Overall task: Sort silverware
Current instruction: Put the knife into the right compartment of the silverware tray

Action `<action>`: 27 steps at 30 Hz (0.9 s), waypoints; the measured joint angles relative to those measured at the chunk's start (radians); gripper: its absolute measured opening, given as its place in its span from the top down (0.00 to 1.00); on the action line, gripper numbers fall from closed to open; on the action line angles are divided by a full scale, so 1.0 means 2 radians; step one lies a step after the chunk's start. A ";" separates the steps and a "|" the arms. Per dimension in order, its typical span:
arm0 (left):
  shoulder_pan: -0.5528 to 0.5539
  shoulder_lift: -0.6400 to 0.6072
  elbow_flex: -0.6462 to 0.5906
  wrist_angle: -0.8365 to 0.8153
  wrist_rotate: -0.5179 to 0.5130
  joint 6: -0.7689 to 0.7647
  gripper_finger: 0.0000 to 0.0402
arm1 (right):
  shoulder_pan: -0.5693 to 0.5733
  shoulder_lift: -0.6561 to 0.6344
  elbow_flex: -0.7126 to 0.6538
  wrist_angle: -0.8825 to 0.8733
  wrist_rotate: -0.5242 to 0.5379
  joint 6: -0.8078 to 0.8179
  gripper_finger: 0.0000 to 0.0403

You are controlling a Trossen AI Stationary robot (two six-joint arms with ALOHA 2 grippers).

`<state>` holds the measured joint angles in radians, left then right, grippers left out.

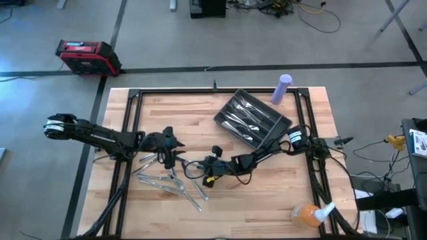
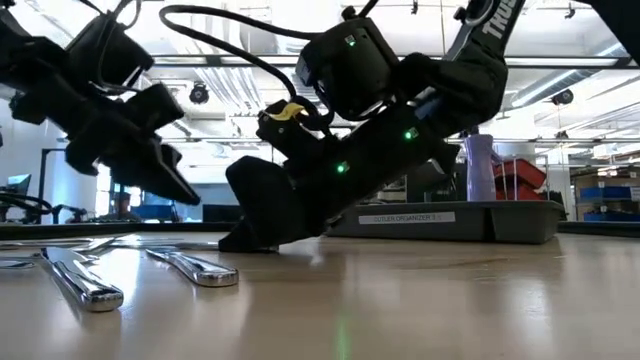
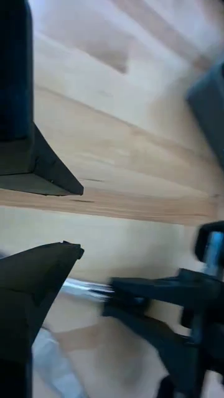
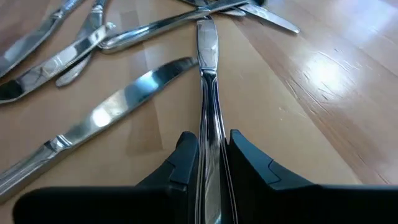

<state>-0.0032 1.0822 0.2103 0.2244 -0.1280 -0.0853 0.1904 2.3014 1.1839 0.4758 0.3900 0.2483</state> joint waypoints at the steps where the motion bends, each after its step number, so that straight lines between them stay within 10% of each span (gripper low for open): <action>1: 0.000 -0.001 -0.003 -0.005 0.000 -0.008 0.71 | 0.000 -0.002 -0.001 -0.004 0.002 0.006 0.87; 27: 0.000 0.098 -0.024 0.059 -0.021 -0.049 0.71 | 0.034 -0.096 -0.066 -0.103 0.063 0.054 0.88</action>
<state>-0.0031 1.2786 0.1629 0.3431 -0.1703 -0.1833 0.2592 2.1090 1.0519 0.2691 0.5163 0.3561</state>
